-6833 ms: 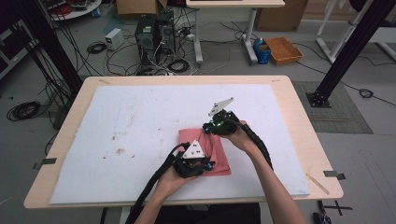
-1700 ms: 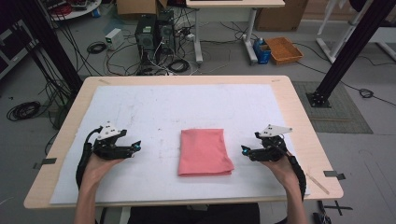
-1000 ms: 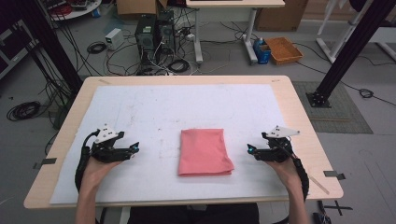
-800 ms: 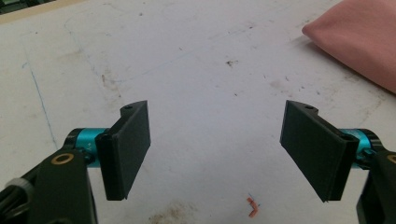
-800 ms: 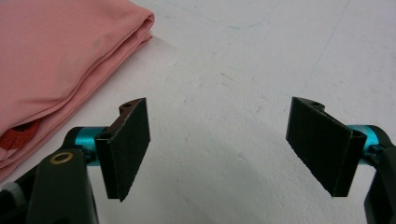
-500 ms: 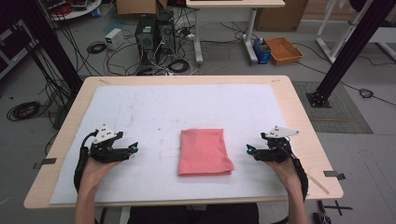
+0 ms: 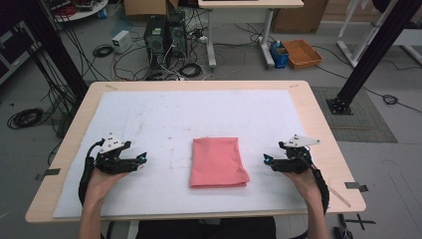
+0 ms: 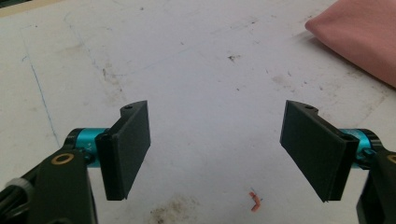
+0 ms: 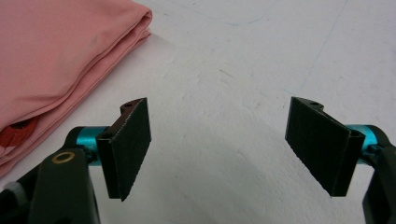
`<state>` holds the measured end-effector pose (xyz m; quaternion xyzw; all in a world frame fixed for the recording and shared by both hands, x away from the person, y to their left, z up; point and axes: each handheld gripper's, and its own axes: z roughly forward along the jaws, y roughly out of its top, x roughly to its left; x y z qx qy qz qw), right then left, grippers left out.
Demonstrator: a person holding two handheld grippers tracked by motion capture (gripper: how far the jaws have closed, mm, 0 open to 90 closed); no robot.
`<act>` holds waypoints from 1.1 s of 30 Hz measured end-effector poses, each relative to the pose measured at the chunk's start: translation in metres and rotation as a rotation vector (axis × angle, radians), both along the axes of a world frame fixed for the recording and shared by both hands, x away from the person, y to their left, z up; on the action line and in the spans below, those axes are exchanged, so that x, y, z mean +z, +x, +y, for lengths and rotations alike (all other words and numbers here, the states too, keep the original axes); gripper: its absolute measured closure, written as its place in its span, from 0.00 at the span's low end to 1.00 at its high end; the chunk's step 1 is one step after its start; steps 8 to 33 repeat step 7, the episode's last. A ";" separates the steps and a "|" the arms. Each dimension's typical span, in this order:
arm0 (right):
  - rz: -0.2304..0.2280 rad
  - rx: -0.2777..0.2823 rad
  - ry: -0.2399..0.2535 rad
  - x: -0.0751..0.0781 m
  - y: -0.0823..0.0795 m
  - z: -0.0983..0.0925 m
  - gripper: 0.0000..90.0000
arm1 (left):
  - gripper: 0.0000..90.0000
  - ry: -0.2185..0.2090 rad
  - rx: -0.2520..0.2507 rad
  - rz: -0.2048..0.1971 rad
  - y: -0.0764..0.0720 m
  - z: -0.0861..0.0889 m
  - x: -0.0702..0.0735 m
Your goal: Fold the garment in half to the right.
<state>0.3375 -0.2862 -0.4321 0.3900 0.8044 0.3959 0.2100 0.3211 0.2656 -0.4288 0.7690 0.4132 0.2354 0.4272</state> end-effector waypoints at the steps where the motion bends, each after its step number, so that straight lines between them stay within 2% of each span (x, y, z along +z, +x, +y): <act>1: 0.000 0.001 0.001 0.000 0.000 0.000 0.25 | 0.27 0.004 -0.002 0.003 0.000 0.001 0.000; 33: -0.001 -0.001 0.001 -0.001 0.001 0.000 0.25 | 0.27 -0.002 0.007 0.004 0.000 0.004 0.000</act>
